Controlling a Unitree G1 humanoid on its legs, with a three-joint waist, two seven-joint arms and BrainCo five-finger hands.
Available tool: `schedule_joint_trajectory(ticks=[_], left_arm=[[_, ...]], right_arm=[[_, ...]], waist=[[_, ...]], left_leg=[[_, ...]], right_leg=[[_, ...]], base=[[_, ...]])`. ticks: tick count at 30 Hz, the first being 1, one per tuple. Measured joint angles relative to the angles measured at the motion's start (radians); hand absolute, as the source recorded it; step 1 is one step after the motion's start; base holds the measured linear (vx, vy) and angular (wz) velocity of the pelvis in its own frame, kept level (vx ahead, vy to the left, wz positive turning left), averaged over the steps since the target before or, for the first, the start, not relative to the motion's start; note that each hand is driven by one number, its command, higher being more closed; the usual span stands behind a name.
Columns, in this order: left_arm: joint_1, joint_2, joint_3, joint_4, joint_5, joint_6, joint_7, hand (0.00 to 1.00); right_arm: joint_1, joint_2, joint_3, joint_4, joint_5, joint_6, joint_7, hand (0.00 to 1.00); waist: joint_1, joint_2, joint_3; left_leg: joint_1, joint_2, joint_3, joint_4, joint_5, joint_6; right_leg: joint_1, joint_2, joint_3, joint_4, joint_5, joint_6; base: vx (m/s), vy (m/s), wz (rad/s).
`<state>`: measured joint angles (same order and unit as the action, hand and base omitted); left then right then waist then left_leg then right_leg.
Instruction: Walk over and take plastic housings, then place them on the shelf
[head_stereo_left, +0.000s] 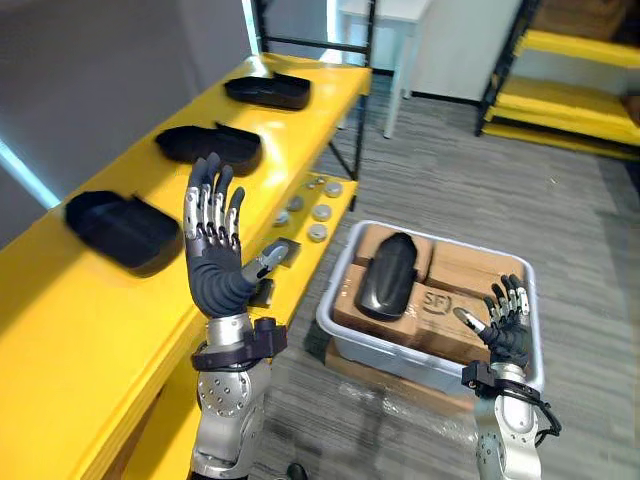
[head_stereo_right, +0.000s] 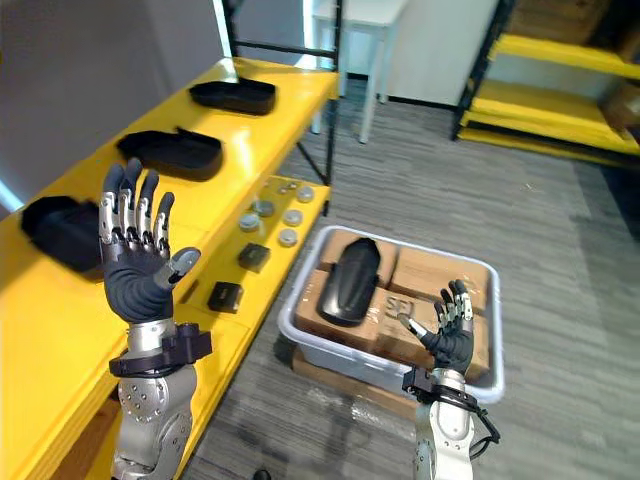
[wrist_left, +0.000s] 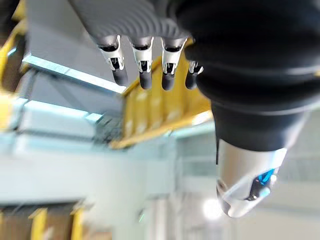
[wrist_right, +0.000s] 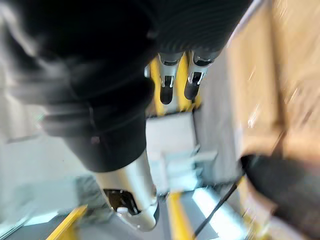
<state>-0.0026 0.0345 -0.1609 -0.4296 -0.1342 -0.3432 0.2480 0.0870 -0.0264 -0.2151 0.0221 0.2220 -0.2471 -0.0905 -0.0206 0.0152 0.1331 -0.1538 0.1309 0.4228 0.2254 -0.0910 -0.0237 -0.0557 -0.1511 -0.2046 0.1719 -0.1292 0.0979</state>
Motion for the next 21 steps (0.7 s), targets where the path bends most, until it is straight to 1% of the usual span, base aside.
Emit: schedule_joint_trajectory(ticks=[1, 2, 3, 4, 5, 6, 7, 8, 9, 10, 12, 13, 15, 16, 17, 18, 19, 21], left_arm=[[0.011, -0.020, 0.004, 0.046, 0.003, 0.012, -0.017, 0.00], [0.023, -0.034, 0.026, 0.088, 0.005, 0.015, -0.026, 0.00], [0.031, -0.037, 0.044, 0.111, 0.005, 0.016, -0.031, 0.00], [0.034, -0.040, 0.079, 0.154, 0.003, 0.017, -0.034, 0.00], [0.032, -0.047, 0.133, 0.228, 0.002, 0.023, -0.031, 0.00], [0.023, -0.052, 0.164, 0.298, 0.004, 0.033, -0.016, 0.00], [0.002, -0.061, 0.186, 0.404, 0.019, 0.059, 0.005, 0.00], [-0.012, -0.061, 0.193, 0.480, 0.023, 0.078, 0.015, 0.00], [-0.029, -0.058, 0.174, 0.571, 0.036, 0.096, 0.026, 0.00], [-0.033, -0.059, 0.167, 0.605, 0.049, 0.106, 0.029, 0.00], [-0.036, -0.052, 0.153, 0.709, 0.081, 0.133, 0.031, 0.00], [-0.040, -0.049, 0.152, 0.734, 0.080, 0.137, 0.030, 0.00], [-0.057, -0.031, 0.149, 0.822, 0.080, 0.151, 0.030, 0.00], [-0.067, -0.022, 0.144, 0.845, 0.080, 0.153, 0.030, 0.00], [-0.089, -0.007, 0.141, 0.890, 0.079, 0.159, 0.029, 0.00], [-0.103, 0.003, 0.140, 0.927, 0.078, 0.160, 0.029, 0.00], [-0.117, 0.012, 0.139, 0.968, 0.077, 0.161, 0.029, 0.00], [-0.135, 0.017, 0.134, 1.010, 0.077, 0.162, 0.029, 0.00]], right_arm=[[0.024, -0.006, -0.010, 0.007, -0.001, 0.011, 0.000, 0.00], [0.031, -0.013, -0.011, 0.018, -0.002, 0.013, 0.000, 0.00], [0.026, -0.016, -0.010, 0.027, -0.002, 0.013, 0.000, 0.00], [0.010, -0.021, -0.008, 0.038, -0.004, 0.013, -0.001, 0.00], [-0.022, -0.024, -0.009, 0.042, -0.005, 0.013, -0.004, 0.00], [-0.046, -0.027, -0.011, 0.043, -0.005, 0.013, -0.008, 0.00], [-0.083, -0.035, -0.023, 0.053, -0.019, 0.013, -0.027, 0.00], [-0.112, -0.042, -0.033, 0.077, -0.037, 0.014, -0.044, 0.00], [-0.148, -0.050, -0.052, 0.110, -0.045, 0.014, -0.064, 0.00], [-0.165, -0.056, -0.059, 0.126, -0.048, 0.018, -0.081, 0.00], [-0.260, -0.069, -0.060, 0.192, -0.050, 0.035, -0.134, 0.00], [-0.290, -0.076, -0.058, 0.216, -0.051, 0.040, -0.146, 0.00], [-0.447, -0.109, -0.058, 0.327, -0.051, 0.069, -0.189, 0.00], [-0.498, -0.121, -0.058, 0.360, -0.051, 0.076, -0.201, 0.00], [-0.599, -0.147, -0.058, 0.429, -0.051, 0.083, -0.221, 0.00], [-0.674, -0.165, -0.058, 0.484, -0.051, 0.088, -0.235, 0.00], [-0.761, -0.186, -0.057, 0.544, -0.049, 0.095, -0.255, 0.00], [-0.857, -0.215, -0.057, 0.607, -0.049, 0.099, -0.274, 0.00]], waist=[[-0.009, 0.001, 0.002], [-0.012, 0.004, 0.010], [-0.011, 0.005, 0.014], [-0.008, 0.012, 0.026], [-0.006, 0.015, 0.055], [-0.007, 0.020, 0.078], [-0.008, 0.029, 0.105], [-0.011, 0.033, 0.125], [-0.011, 0.037, 0.146], [-0.010, 0.041, 0.153], [-0.001, 0.052, 0.187], [0.002, 0.055, 0.198], [0.021, 0.069, 0.233], [0.029, 0.071, 0.247], [0.042, 0.074, 0.269], [0.048, 0.077, 0.274], [0.062, 0.078, 0.277], [0.076, 0.079, 0.289]], left_leg=[[0.002, 0.019, -0.009, -0.010, 0.012, -0.009], [0.001, 0.046, -0.011, -0.005, 0.013, -0.009], [-0.004, 0.061, -0.014, 0.002, 0.013, -0.009], [-0.019, 0.083, -0.016, 0.017, 0.012, -0.009], [-0.043, 0.102, -0.018, 0.023, 0.015, -0.011], [-0.061, 0.105, -0.034, 0.016, 0.031, -0.026], [-0.075, 0.099, -0.069, -0.009, 0.051, -0.045], [-0.075, 0.091, -0.076, -0.033, 0.069, -0.051], [-0.075, 0.071, -0.100, -0.065, 0.095, -0.045], [-0.075, 0.063, -0.115, -0.079, 0.103, -0.041], [-0.072, 0.047, -0.126, -0.097, 0.116, -0.036], [-0.069, 0.044, -0.128, -0.097, 0.116, -0.036], [-0.069, 0.037, -0.137, -0.093, 0.117, -0.035], [-0.069, 0.037, -0.137, -0.091, 0.117, -0.035], [-0.075, 0.037, -0.137, -0.085, 0.117, -0.035], [-0.093, 0.037, -0.143, -0.080, 0.117, -0.035], [-0.117, 0.038, -0.145, -0.079, 0.117, -0.034], [-0.138, 0.036, -0.147, -0.078, 0.119, -0.030]], right_leg=[[0.011, 0.026, -0.001, -0.027, 0.007, -0.010], [0.016, 0.054, 0.002, -0.041, 0.017, -0.022], [0.010, 0.067, 0.004, -0.043, 0.021, -0.027], [-0.006, 0.086, 0.006, -0.042, 0.030, -0.033], [-0.033, 0.103, 0.006, -0.042, 0.038, -0.037], [-0.051, 0.110, 0.004, -0.043, 0.043, -0.043], [-0.070, 0.113, -0.002, -0.044, 0.046, -0.044], [-0.074, 0.109, -0.010, -0.045, 0.047, -0.044], [-0.076, 0.099, -0.027, -0.047, 0.047, -0.044], [-0.075, 0.094, -0.033, -0.051, 0.047, -0.044], [-0.069, 0.079, -0.045, -0.058, 0.047, -0.044], [-0.065, 0.075, -0.047, -0.058, 0.047, -0.043], [-0.061, 0.068, -0.050, -0.057, 0.053, -0.041], [-0.061, 0.067, -0.049, -0.057, 0.056, -0.041], [-0.066, 0.066, -0.047, -0.057, 0.060, -0.042], [-0.079, 0.067, -0.049, -0.057, 0.065, -0.042], [-0.104, 0.068, -0.047, -0.057, 0.073, -0.042], [-0.126, 0.066, -0.046, -0.058, 0.081, -0.042]], base=[[0.02, -0.238, -0.26], [0.02, -0.224, -0.24], [-0.02, -0.206, -0.29], [-0.05, -0.212, -0.33], [-0.07, -0.146, -0.28], [-0.08, -0.096, -0.13], [-0.06, -0.048, 0.12], [-0.07, -0.020, 0.31], [-0.04, 0.006, 0.37], [-0.03, 0.025, 0.39], [0.00, 0.032, 0.21], [-0.01, 0.035, 0.12], [-0.03, 0.034, 0.07], [-0.05, 0.029, -0.03], [-0.07, 0.025, -0.02], [-0.09, 0.032, -0.03], [-0.07, 0.027, 0.00], [-0.04, 0.025, -0.01]])
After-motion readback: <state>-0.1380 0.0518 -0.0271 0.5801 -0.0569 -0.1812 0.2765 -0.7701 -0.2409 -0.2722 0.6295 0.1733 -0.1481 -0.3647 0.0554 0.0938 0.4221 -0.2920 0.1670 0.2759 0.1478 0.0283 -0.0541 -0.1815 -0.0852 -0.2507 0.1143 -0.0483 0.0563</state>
